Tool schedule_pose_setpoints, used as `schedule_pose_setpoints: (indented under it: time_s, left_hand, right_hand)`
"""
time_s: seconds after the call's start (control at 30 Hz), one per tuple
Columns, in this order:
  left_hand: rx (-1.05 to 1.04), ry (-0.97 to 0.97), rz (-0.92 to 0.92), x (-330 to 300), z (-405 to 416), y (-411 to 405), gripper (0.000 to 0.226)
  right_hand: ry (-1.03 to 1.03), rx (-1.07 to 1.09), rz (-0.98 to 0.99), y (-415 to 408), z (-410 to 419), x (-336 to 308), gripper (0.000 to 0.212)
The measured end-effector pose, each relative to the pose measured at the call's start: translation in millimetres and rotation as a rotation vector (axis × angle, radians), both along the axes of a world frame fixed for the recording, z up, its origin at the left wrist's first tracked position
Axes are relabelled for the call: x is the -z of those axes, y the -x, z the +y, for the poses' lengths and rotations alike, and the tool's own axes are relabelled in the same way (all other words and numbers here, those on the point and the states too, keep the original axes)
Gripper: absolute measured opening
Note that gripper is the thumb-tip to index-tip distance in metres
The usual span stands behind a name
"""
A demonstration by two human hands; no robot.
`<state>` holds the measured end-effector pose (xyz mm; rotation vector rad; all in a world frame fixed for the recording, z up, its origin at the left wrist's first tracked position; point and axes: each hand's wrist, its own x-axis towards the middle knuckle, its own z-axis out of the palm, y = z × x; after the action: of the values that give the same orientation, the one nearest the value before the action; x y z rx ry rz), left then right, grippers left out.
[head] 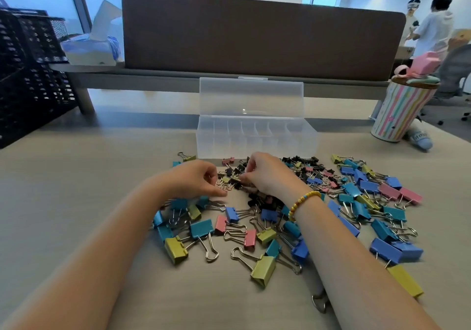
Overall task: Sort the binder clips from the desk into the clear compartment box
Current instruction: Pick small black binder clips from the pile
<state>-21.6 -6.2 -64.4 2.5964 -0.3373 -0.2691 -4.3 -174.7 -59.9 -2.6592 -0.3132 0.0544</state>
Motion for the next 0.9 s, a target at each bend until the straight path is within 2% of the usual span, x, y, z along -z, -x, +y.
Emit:
schedule_pose_setpoints:
  time_s: [0.1,0.27,0.37,0.5,0.7,0.8,0.9]
  left_hand:
    - [-0.07,0.002,-0.056,-2.2,3.1,-1.7,0.024]
    - [-0.08,-0.141,-0.082,2.9,-7.0,-1.9,0.039]
    - [-0.062,-0.248,-0.142,5.7,-19.0,-1.9,0.037]
    - [-0.044,-0.295,-0.146,4.3,-19.5,-0.2,0.027]
    - [-0.009,-0.413,-0.198,5.0,-20.9,-0.6,0.031]
    - [-0.026,-0.39,-0.202,4.9,-20.0,0.3,0.029]
    - [-0.074,-0.242,-0.195,6.1,-15.4,-1.6,0.022]
  right_hand:
    - [0.015,-0.016,0.043,1.5,-1.8,-3.2,0.028]
    - [0.17,-0.044,0.085,5.0,0.2,-3.7,0.041]
    - [0.216,-0.066,0.068,5.6,2.9,-1.0,0.033]
    - [0.219,-0.075,0.04,5.0,6.9,2.1,0.041]
    - [0.262,-0.1,-0.017,3.9,10.1,4.2,0.034]
    - [0.291,-0.108,-0.033,4.4,10.8,4.9,0.032]
    - [0.297,-0.106,-0.038,4.4,11.7,4.6,0.026]
